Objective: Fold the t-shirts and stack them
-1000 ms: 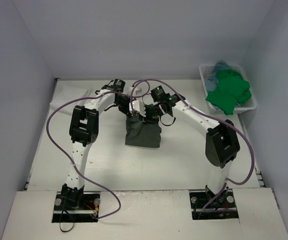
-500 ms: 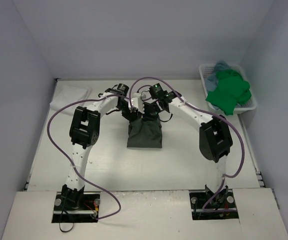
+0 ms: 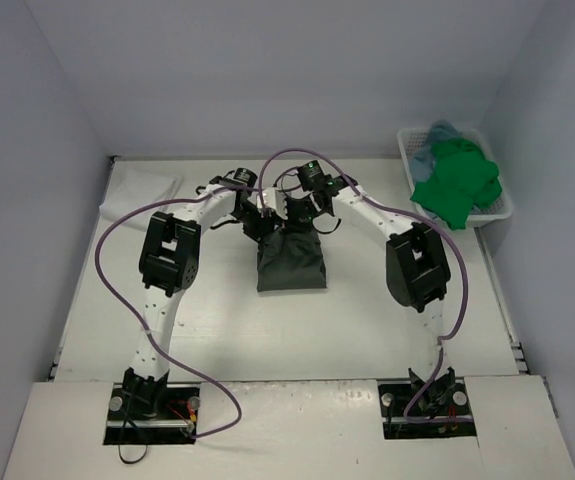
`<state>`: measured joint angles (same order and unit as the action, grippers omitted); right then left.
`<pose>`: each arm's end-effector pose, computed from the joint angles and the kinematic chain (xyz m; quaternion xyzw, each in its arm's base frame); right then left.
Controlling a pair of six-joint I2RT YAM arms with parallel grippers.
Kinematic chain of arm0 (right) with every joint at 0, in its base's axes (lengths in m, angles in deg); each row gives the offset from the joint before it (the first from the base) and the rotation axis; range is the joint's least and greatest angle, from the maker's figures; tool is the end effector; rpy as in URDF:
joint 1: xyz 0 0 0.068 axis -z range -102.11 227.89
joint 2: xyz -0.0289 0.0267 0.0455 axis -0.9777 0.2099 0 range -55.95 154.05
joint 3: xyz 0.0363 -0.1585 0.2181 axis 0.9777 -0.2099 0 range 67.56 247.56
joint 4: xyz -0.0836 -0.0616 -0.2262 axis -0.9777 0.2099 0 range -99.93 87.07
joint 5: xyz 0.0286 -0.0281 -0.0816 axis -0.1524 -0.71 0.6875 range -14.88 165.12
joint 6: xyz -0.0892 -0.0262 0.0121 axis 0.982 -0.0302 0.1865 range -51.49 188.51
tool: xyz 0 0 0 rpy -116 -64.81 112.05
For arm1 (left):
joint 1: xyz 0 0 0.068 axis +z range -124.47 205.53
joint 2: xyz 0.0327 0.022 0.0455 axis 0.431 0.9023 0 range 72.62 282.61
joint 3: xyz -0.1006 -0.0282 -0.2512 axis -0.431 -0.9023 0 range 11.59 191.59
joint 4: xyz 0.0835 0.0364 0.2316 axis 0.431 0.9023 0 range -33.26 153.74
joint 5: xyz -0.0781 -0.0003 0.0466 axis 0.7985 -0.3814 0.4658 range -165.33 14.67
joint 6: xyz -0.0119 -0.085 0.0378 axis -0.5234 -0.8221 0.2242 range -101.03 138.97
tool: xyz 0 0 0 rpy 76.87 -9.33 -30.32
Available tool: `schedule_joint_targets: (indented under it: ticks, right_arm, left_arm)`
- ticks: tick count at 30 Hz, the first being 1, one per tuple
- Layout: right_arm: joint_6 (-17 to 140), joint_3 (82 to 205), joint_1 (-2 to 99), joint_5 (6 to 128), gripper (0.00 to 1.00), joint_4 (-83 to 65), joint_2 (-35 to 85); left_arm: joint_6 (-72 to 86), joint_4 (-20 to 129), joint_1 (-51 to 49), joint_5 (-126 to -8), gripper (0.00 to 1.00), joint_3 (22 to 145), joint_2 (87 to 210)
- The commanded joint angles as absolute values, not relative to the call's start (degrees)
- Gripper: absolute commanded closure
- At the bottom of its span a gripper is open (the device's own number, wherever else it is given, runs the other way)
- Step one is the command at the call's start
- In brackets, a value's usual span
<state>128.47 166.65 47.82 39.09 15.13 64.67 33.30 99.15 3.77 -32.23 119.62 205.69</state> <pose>0.3986 0.2883 0.2074 -0.7058 0.5437 0.1869 0.4140 0.4308 -0.2342 0.1368 0.3508 0.8451 -0.3712 0.1580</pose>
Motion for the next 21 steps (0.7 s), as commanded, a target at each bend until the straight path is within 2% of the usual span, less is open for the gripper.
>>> schedule_joint_targets:
  ticks: [1, 9, 12, 13, 16, 21]
  right_arm:
    - [127.3, 169.42, 49.76, 39.96, 1.0, 14.07, 66.65]
    - [127.74, 170.48, 49.85, 39.52, 0.99, 13.89, 70.7]
    - [127.74, 170.74, 49.85, 40.75, 0.93, 13.72, 72.02]
    - [127.74, 170.74, 49.85, 41.27, 0.84, 13.63, 72.2]
    - [126.43, 170.13, 50.11, 43.12, 0.74, 12.06, 72.55]
    - [124.49, 167.05, 50.2, 46.19, 0.72, 7.39, 71.5]
  left_arm:
    - [35.93, 103.84, 2.42, -32.88, 1.0, 121.45, 205.33]
    - [36.38, 104.19, 2.33, -31.82, 1.0, 121.8, 205.94]
    - [36.73, 104.98, 2.33, -31.73, 1.0, 122.42, 206.21]
    - [36.81, 104.99, 2.33, -31.73, 1.0, 122.51, 206.12]
    - [36.81, 105.07, 2.33, -31.73, 1.0, 122.68, 205.77]
    - [37.16, 105.51, 2.33, -31.47, 1.0, 122.95, 206.38]
